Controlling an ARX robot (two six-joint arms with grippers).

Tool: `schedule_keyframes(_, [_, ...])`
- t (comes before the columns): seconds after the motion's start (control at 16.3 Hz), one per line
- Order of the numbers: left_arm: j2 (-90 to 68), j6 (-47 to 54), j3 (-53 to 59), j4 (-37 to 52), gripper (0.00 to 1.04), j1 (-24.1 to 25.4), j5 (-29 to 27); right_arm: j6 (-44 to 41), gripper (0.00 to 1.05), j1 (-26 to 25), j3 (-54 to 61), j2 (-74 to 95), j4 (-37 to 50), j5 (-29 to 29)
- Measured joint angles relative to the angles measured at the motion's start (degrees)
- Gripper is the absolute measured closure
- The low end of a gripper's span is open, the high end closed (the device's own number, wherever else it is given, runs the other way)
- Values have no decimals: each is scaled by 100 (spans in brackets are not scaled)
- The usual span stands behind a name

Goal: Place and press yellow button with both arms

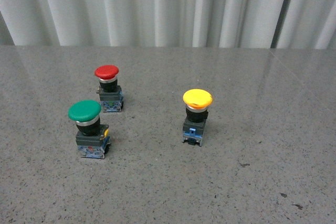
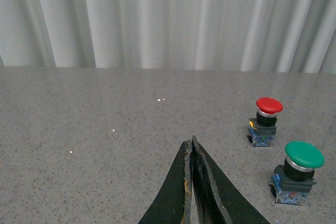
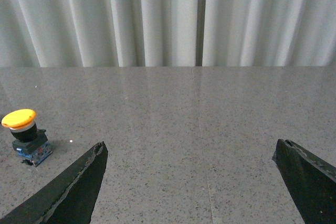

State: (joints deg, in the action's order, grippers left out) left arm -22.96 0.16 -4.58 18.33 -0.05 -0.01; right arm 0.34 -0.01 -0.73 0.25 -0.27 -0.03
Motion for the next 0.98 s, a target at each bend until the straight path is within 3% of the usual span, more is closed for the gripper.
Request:
schedule_keyframes(0.73, [1270, 0, 376, -815, 103, 0, 2, 0, 6, 0, 0, 0, 0, 2])
schedule_keyframes(0.8, [1384, 0, 374, -968, 103, 0, 2, 0, 6, 0, 0, 0, 0, 2])
schedule_keyframes(0.86, [1912, 0, 372, -1773, 103, 0, 13, 0, 6, 0, 0, 0, 0, 2])
schedule_keyframes(0.98, [2234, 0, 348, -1808, 103, -2, -17, 0, 6, 0, 0, 0, 11, -2])
